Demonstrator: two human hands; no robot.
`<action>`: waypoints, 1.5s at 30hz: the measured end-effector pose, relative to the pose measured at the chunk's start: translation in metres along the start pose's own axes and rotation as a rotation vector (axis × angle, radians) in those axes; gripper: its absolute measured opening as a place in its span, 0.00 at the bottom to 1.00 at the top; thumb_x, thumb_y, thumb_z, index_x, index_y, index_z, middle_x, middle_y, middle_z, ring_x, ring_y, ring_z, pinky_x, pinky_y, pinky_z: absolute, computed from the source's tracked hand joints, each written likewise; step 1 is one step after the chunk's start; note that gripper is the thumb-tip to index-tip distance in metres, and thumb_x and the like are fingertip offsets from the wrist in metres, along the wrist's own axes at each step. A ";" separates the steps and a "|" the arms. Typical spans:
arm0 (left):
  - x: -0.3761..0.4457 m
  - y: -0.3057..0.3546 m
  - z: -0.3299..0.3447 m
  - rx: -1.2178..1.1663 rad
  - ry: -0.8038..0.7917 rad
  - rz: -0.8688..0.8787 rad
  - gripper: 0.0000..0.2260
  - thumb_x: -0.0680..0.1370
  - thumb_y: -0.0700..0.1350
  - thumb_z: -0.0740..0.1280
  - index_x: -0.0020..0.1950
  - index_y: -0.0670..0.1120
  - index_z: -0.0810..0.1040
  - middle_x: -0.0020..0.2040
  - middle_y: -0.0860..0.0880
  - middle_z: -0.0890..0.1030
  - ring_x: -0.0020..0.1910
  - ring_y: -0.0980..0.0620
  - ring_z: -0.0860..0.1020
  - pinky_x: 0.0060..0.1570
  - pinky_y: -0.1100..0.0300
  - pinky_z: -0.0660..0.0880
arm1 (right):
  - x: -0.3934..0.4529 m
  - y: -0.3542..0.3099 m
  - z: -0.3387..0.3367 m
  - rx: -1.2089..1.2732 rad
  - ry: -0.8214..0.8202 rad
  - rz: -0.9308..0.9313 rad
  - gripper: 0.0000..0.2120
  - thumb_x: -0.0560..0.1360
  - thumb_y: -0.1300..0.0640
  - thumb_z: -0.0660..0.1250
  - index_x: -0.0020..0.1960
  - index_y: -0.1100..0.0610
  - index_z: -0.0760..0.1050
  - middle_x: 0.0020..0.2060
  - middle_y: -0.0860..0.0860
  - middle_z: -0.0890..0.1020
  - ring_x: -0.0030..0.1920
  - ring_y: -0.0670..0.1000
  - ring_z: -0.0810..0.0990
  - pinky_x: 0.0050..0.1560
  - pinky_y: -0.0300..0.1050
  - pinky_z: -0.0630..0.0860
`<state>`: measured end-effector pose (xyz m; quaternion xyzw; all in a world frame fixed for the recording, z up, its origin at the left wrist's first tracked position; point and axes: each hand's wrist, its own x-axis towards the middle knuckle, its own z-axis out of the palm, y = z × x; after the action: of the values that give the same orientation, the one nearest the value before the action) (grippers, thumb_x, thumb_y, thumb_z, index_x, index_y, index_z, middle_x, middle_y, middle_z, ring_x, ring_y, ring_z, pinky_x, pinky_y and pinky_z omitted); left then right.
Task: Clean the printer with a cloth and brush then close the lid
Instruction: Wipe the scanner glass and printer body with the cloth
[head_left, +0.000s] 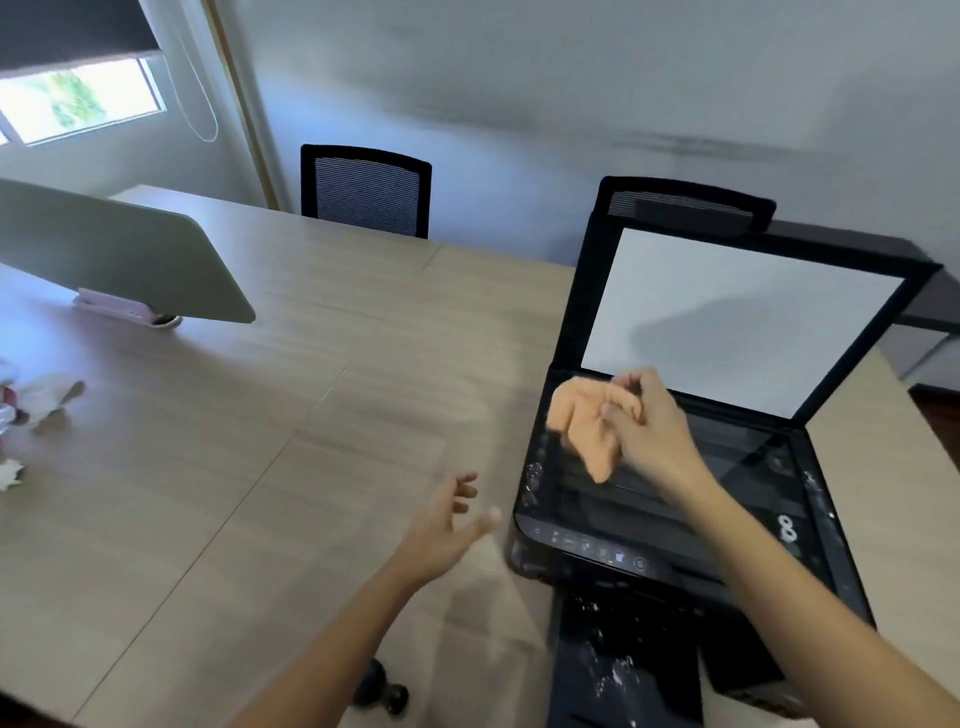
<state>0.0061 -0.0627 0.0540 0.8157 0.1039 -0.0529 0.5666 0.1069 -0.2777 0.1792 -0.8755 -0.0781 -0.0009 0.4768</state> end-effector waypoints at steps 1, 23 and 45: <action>0.001 -0.010 0.007 0.068 -0.082 -0.015 0.33 0.70 0.56 0.72 0.71 0.52 0.64 0.62 0.52 0.73 0.58 0.54 0.73 0.50 0.66 0.70 | 0.016 -0.001 0.002 -0.089 0.037 -0.032 0.12 0.77 0.60 0.61 0.60 0.54 0.68 0.49 0.49 0.77 0.50 0.53 0.77 0.47 0.44 0.69; 0.036 -0.031 0.046 0.313 -0.091 0.113 0.47 0.58 0.68 0.72 0.73 0.52 0.66 0.69 0.53 0.74 0.69 0.53 0.69 0.67 0.59 0.66 | 0.043 0.079 0.094 -0.717 -0.408 -0.229 0.37 0.74 0.35 0.32 0.78 0.53 0.38 0.78 0.49 0.39 0.77 0.51 0.34 0.76 0.53 0.35; 0.034 -0.054 0.056 0.243 -0.050 0.022 0.45 0.56 0.71 0.73 0.70 0.58 0.69 0.62 0.54 0.80 0.63 0.53 0.75 0.62 0.52 0.73 | 0.011 0.076 0.099 -0.786 -0.383 -0.203 0.37 0.72 0.34 0.32 0.78 0.47 0.42 0.78 0.54 0.42 0.77 0.62 0.40 0.73 0.67 0.43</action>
<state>0.0289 -0.0931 -0.0220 0.8779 0.0735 -0.0794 0.4665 0.1209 -0.2336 0.0625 -0.9625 -0.2442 0.0847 0.0822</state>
